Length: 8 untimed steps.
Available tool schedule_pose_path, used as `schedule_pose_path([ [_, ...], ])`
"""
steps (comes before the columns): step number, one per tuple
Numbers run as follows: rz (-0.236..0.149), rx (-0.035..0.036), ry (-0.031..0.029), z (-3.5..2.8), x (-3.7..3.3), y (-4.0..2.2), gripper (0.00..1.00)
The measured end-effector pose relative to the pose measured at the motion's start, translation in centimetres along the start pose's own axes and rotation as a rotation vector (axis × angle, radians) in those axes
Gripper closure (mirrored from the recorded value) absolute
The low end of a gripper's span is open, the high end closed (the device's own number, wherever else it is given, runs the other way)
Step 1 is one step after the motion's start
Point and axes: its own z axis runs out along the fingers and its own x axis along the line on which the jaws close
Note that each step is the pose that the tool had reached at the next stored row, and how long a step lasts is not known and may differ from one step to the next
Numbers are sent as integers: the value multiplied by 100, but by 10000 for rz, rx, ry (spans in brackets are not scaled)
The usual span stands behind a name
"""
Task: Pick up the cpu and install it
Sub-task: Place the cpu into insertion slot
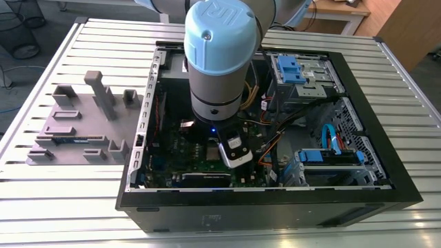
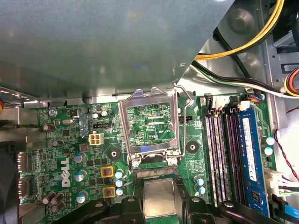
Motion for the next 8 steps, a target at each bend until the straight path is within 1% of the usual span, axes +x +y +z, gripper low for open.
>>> schedule_pose_path([
  [1,0,2,1,-1,0,0,61],
  [2,2,21,45,0,-1,0,61],
  [3,16,63,174,3,-1,-1,61],
  [4,25,96,257,3,0,-1,61],
  [8,33,117,329,4,0,-1,61],
])
